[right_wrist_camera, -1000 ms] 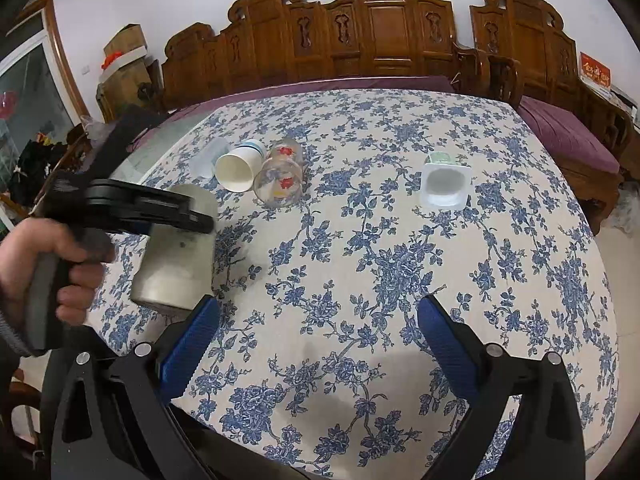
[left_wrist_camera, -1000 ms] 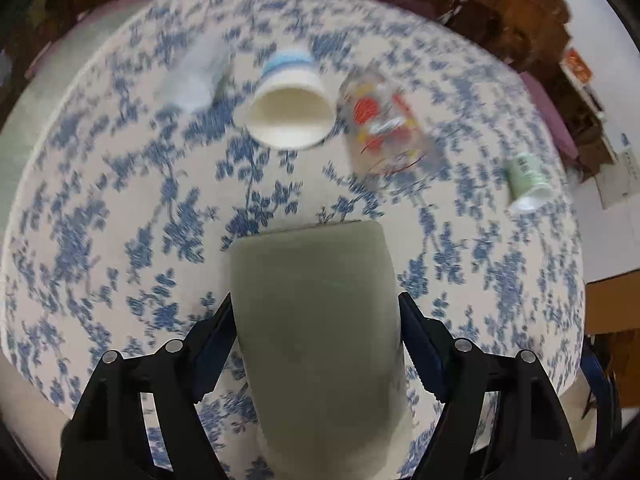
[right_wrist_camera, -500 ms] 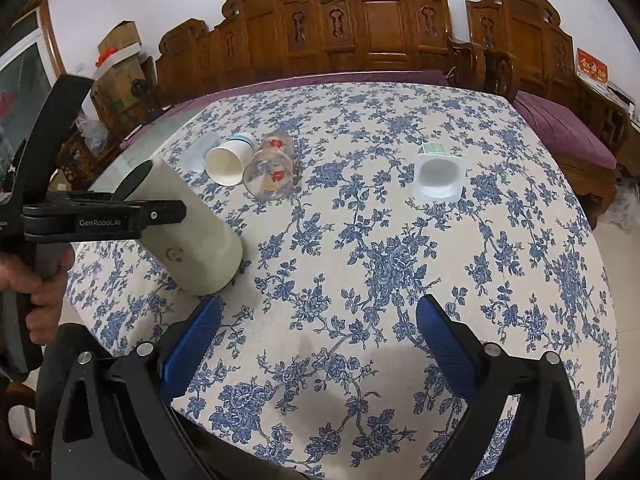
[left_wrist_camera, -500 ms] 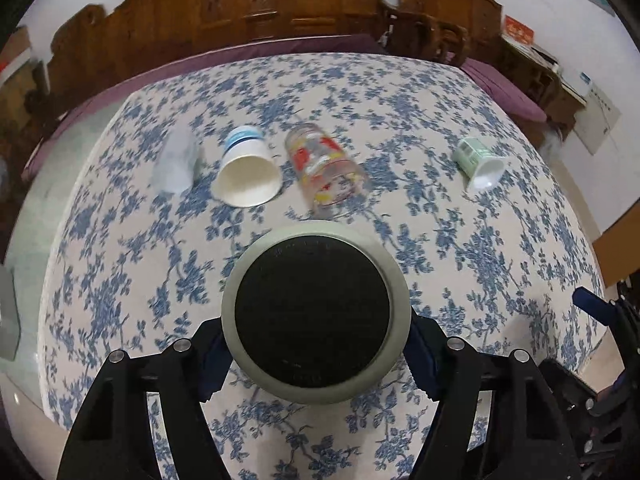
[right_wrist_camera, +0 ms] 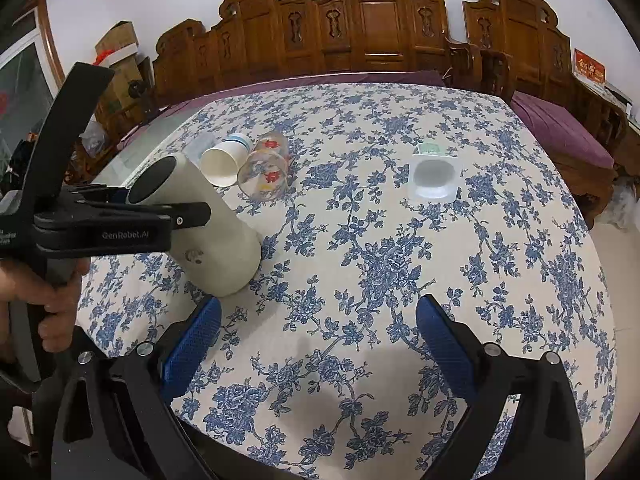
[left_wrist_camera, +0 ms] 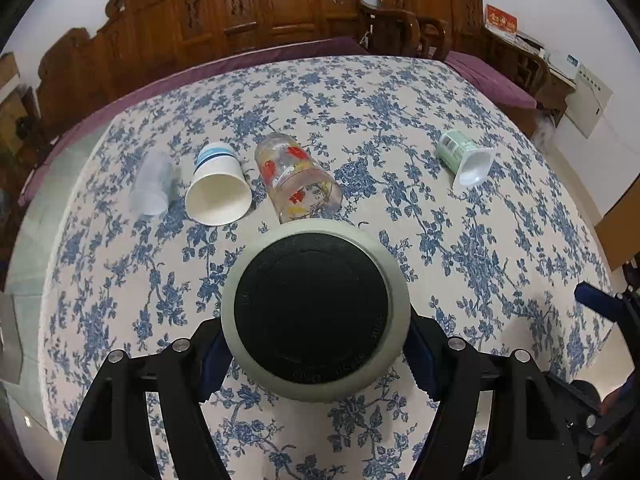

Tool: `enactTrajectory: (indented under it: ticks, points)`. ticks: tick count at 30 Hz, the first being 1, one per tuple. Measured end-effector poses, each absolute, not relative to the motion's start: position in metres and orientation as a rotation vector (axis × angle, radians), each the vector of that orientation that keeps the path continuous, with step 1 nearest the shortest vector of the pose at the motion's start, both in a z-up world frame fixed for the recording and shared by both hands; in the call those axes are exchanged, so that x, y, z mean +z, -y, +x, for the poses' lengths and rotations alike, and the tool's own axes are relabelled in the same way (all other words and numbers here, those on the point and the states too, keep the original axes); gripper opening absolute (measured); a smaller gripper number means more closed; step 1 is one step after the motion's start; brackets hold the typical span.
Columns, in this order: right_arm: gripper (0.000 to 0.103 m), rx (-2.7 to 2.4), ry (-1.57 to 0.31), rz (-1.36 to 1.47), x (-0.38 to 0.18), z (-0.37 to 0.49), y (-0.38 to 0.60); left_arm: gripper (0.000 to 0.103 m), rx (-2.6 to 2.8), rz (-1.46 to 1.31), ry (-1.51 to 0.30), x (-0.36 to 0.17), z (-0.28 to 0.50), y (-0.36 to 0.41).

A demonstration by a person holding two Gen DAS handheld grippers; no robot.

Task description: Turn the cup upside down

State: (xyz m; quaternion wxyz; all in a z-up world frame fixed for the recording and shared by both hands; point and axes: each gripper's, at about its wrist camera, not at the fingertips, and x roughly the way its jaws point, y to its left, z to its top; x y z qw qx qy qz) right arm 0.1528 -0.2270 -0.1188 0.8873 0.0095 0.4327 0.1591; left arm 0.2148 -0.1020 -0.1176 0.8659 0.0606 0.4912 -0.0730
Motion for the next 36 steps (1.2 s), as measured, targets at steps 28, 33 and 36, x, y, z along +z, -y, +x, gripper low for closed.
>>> enactTrajectory:
  ticks: [28,33,36]
  points:
    - [0.100,0.300,-0.770,0.072,-0.063,0.119,0.197,0.095,-0.125,-0.020,-0.840,-0.063,0.097,0.024]
    - [0.100,0.293,-0.772,0.094,-0.061,0.105,0.189,0.095,-0.087,0.023,-0.816,-0.056,0.077,0.014]
    - [0.100,0.287,-0.765,0.092,-0.061,0.093,0.184,0.095,-0.088,0.009,-0.801,-0.052,0.065,0.006]
